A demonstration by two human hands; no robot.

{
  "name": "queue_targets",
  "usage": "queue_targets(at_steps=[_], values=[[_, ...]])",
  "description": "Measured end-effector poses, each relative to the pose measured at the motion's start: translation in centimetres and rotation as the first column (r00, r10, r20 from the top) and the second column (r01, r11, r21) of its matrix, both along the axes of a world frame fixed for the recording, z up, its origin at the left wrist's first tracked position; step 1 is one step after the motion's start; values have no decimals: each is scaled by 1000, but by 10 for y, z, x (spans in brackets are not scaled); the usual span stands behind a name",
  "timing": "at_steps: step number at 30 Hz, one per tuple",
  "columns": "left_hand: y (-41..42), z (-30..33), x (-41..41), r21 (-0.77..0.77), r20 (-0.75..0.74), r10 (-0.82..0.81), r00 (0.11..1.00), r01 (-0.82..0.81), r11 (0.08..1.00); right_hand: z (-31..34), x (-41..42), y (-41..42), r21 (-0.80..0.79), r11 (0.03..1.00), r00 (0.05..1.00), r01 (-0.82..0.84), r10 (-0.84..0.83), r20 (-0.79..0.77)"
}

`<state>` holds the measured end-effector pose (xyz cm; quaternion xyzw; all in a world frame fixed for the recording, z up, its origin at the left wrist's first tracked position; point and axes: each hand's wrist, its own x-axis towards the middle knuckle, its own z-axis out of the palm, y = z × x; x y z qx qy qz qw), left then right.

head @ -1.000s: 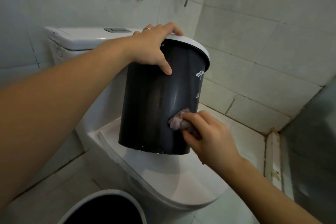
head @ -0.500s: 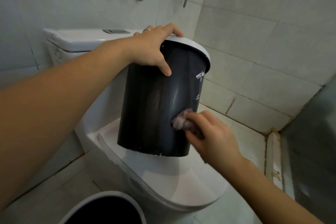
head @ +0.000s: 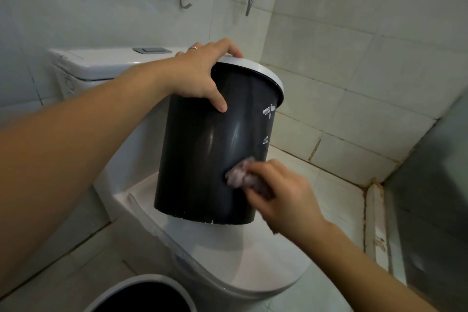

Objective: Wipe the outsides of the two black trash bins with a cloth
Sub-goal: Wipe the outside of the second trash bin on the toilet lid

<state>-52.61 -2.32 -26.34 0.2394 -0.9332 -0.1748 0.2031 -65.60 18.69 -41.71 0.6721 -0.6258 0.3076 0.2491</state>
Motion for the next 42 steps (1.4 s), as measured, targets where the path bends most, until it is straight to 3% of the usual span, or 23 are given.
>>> queue_targets(at_steps=[5,13,17,24,35,39,42], values=[[13,5,0,-5,-3,-22,1000,22,1000,49,-8,-23,-198,961,948,194,-131,291],[23,6,6,-28,4,-28,1000,28,999,72,-19,-44,-114,894,695,433,-251,674],[29,8,6,-61,2,-35,999,35,998,60,2,-46,-23,919,706,393,-286,648],[24,6,10,-52,-8,-18,1000,17,998,58,12,-31,27,976,717,214,-176,675],[24,4,5,-76,2,-15,1000,15,997,55,1,-23,-134,980,532,148,36,846],[21,4,4,-78,6,-16,1000,17,997,55,1,-21,-113,986,482,119,42,875],[22,4,2,-86,5,-16,1000,17,996,57,-4,-23,-91,991,366,99,48,929]])
